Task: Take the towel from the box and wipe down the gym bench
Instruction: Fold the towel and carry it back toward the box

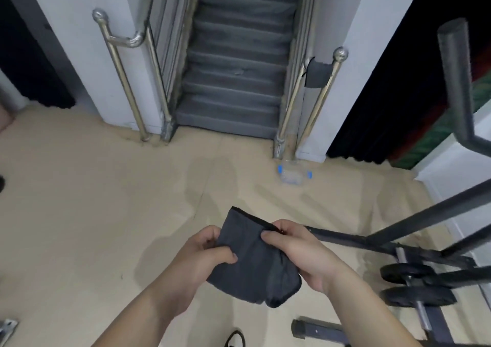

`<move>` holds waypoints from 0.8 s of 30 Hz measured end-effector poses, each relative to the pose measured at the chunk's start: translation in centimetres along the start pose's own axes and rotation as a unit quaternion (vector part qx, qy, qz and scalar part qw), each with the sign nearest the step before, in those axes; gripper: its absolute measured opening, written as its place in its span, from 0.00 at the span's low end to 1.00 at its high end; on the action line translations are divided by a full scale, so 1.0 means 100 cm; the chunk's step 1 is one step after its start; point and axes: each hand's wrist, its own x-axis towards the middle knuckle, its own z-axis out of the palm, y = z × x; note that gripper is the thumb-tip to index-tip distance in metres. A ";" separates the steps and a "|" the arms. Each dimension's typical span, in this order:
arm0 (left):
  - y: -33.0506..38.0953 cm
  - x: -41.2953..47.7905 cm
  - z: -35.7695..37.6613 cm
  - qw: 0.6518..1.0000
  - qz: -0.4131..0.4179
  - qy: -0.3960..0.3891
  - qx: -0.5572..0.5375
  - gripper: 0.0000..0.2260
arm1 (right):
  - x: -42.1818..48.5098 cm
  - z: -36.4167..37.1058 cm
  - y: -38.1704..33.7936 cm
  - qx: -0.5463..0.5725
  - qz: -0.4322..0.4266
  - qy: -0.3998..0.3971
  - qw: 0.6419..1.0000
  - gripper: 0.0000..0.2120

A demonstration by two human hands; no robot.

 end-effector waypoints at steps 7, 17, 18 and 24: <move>0.092 0.135 -0.004 0.988 -0.074 -0.125 -0.046 0.14 | 0.100 -0.057 -0.085 0.034 -0.046 -0.027 0.998 0.09; 0.217 0.405 -0.012 0.996 -0.048 -0.077 0.003 0.11 | 0.319 -0.130 -0.185 0.072 0.052 0.225 0.970 0.20; 0.229 0.429 -0.011 0.996 -0.049 -0.076 0.007 0.11 | 0.336 -0.137 -0.188 0.096 0.070 0.218 0.969 0.21; 0.295 0.559 0.047 0.990 -0.079 -0.121 0.006 0.12 | 0.418 -0.207 -0.205 0.259 0.140 0.182 0.938 0.31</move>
